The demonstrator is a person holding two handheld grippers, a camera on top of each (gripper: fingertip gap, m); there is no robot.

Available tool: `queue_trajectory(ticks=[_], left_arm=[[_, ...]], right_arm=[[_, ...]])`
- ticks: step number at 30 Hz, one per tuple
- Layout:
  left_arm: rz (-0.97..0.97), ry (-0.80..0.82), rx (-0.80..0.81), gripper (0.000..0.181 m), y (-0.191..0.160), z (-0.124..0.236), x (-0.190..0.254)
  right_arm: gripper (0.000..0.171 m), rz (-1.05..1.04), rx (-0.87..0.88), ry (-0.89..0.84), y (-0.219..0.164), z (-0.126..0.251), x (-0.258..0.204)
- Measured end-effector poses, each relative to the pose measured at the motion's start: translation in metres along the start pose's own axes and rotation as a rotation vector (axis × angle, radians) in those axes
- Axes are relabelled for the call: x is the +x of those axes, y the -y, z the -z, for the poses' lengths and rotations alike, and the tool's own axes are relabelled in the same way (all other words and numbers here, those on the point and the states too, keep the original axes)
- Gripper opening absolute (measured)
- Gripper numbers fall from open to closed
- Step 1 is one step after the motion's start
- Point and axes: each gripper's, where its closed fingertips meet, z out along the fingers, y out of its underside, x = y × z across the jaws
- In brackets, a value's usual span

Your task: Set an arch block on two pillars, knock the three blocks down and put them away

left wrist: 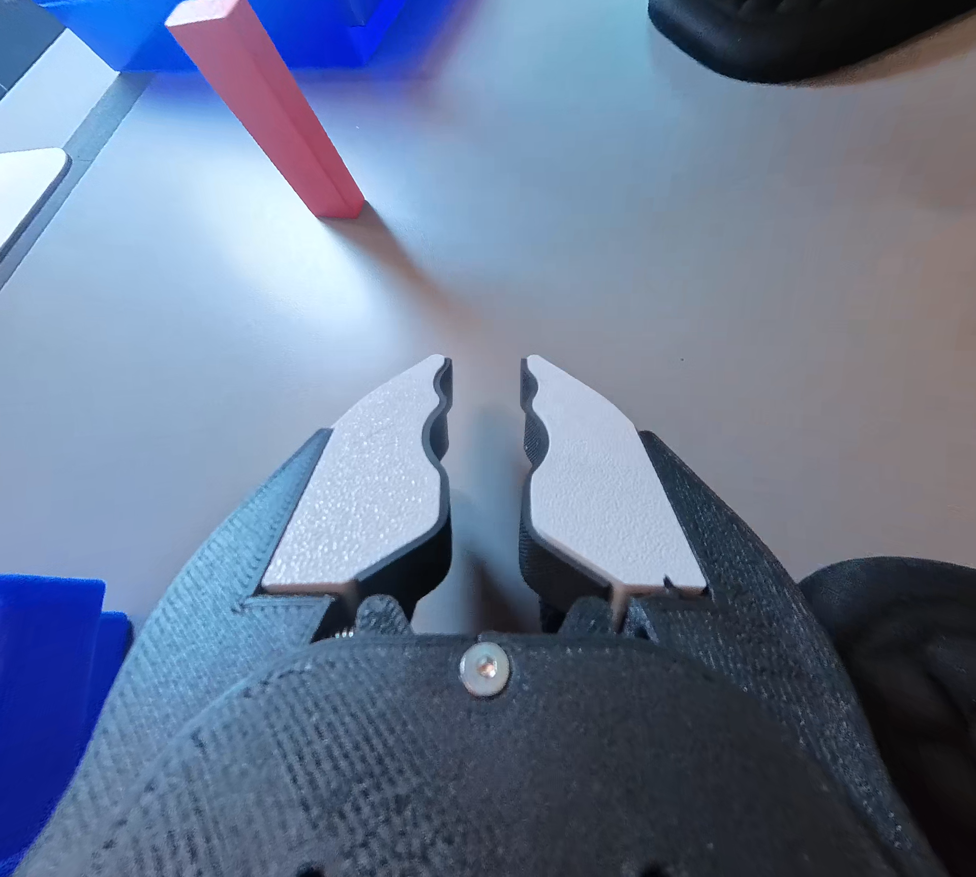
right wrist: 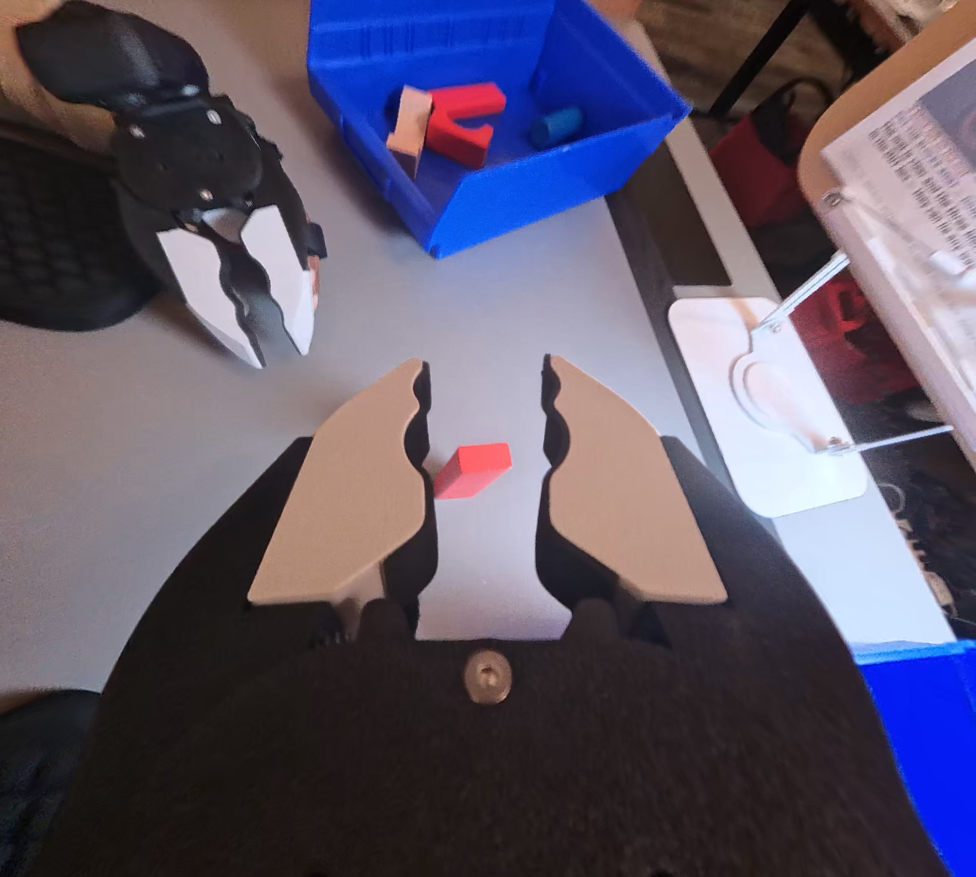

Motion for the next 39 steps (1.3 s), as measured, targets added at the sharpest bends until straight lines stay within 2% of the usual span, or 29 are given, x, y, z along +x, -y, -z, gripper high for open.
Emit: queue_trajectory(ticks=[4,6,9,11,14,18,22,29,31,34,36,39], left_arm=[[0.057,0.03,0.046,0.022,0.015,0.021,-0.016],[0.056,0.146,0.083,0.024,0.031,0.054,-0.049],[0.168,0.277,0.021,0.045,0.033,0.115,-0.106],[0.17,0.391,-0.107,0.048,0.02,0.153,-0.151],[0.18,0.51,-0.437,0.054,-0.027,0.195,-0.221],[0.256,0.402,-0.82,0.061,-0.101,0.211,-0.264],[0.259,0.215,-1.143,0.085,-0.161,0.215,-0.263],[0.292,-0.017,-1.428,0.121,-0.2,0.22,-0.243],[0.3,-0.053,-1.467,0.126,-0.205,0.22,-0.241],[0.269,-0.091,-1.474,0.126,-0.213,0.211,-0.239],[0.31,-0.132,-1.503,0.116,-0.222,0.209,-0.232],[0.323,-0.152,-1.523,0.109,-0.222,0.21,-0.23]], right_arm=[[0.041,-0.016,0.058,-0.088,0.015,0.019,-0.003],[0.041,-0.04,0.064,-0.125,0.007,0.024,-0.009],[0.041,-0.071,0.019,-0.091,-0.023,0.022,-0.034],[0.041,-0.088,-0.007,-0.06,-0.041,0.018,-0.051],[0.041,-0.121,0.033,-0.032,-0.052,0.011,-0.068],[0.041,-0.142,0.008,-0.01,-0.069,0.001,-0.076],[0.041,-0.142,0.004,-0.012,-0.073,0.001,-0.075],[0.041,-0.166,0.03,0.01,-0.075,0.004,-0.075],[0.041,-0.166,0.025,0.013,-0.077,0.003,-0.076],[0.041,-0.167,0.022,0.021,-0.079,0.003,-0.077],[0.041,-0.169,0.021,0.025,-0.08,0.002,-0.078],[0.041,-0.164,0.014,0.022,-0.082,0.002,-0.078]])
